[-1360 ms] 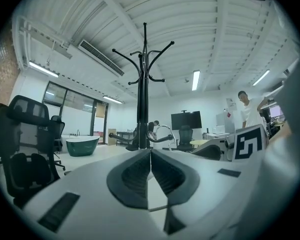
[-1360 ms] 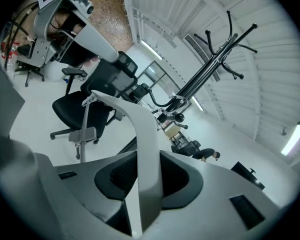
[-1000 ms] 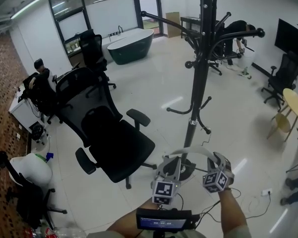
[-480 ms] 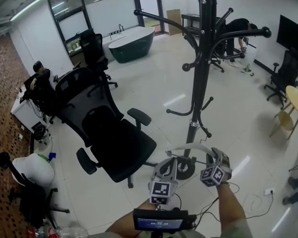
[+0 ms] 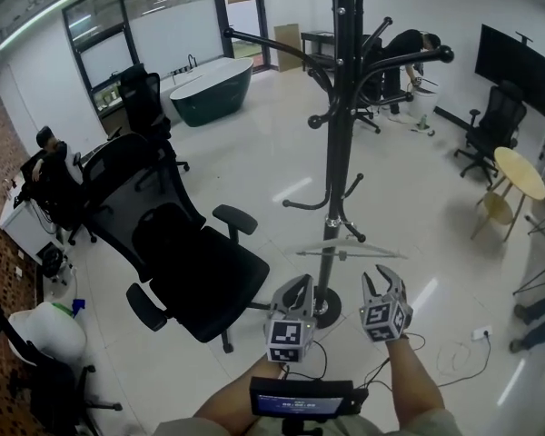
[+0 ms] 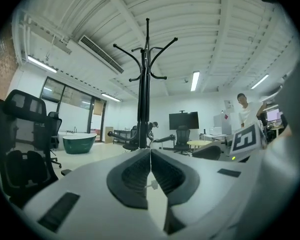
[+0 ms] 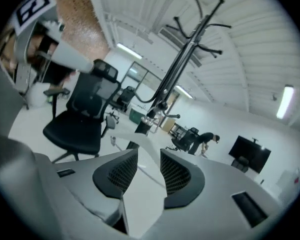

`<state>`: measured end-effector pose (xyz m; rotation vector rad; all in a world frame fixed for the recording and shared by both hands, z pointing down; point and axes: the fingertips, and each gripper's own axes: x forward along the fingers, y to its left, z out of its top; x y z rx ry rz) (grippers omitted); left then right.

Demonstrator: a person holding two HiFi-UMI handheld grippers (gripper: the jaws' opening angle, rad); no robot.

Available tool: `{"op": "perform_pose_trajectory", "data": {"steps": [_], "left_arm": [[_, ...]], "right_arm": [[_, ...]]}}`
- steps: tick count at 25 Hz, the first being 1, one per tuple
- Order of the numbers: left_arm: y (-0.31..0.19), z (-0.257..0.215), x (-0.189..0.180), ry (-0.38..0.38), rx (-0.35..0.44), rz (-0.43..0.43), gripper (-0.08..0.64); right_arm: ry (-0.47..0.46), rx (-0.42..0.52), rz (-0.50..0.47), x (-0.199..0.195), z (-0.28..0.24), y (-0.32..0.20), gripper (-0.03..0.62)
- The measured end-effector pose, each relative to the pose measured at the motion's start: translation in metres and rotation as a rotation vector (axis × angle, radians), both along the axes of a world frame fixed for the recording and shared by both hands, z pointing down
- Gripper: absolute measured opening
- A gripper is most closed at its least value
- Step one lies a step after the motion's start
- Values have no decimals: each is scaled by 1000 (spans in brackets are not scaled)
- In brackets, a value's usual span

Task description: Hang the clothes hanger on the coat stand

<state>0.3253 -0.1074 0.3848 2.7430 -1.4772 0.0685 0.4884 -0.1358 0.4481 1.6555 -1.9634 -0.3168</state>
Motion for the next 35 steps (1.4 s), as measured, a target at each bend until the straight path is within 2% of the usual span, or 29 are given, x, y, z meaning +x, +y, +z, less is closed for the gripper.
{"op": "perform_pose_trajectory", "data": {"steps": [3, 5, 7, 10, 14, 19, 26, 35], "left_arm": [[16, -16, -20, 29, 21, 45, 15], [28, -22, -31, 47, 35, 93, 14], [41, -17, -41, 57, 35, 141, 14], [62, -4, -56, 49, 22, 194, 14], [87, 9, -70, 45, 2, 212, 14], [120, 18, -61, 32, -2, 193, 14], [146, 38, -47, 2, -29, 145, 14], [157, 36, -39, -9, -13, 100, 14]], "right_arm": [[-245, 46, 80, -28, -33, 42, 123], [-367, 93, 147, -42, -53, 66, 53], [-439, 132, 210, -56, -62, 91, 5], [-513, 156, 284, -71, -57, 126, 5], [-543, 169, 311, -87, -50, 162, 3], [-557, 166, 254, -89, -39, 197, 2], [-592, 130, 191, -83, -18, 208, 2], [-596, 133, 126, -80, -20, 211, 0]]}}
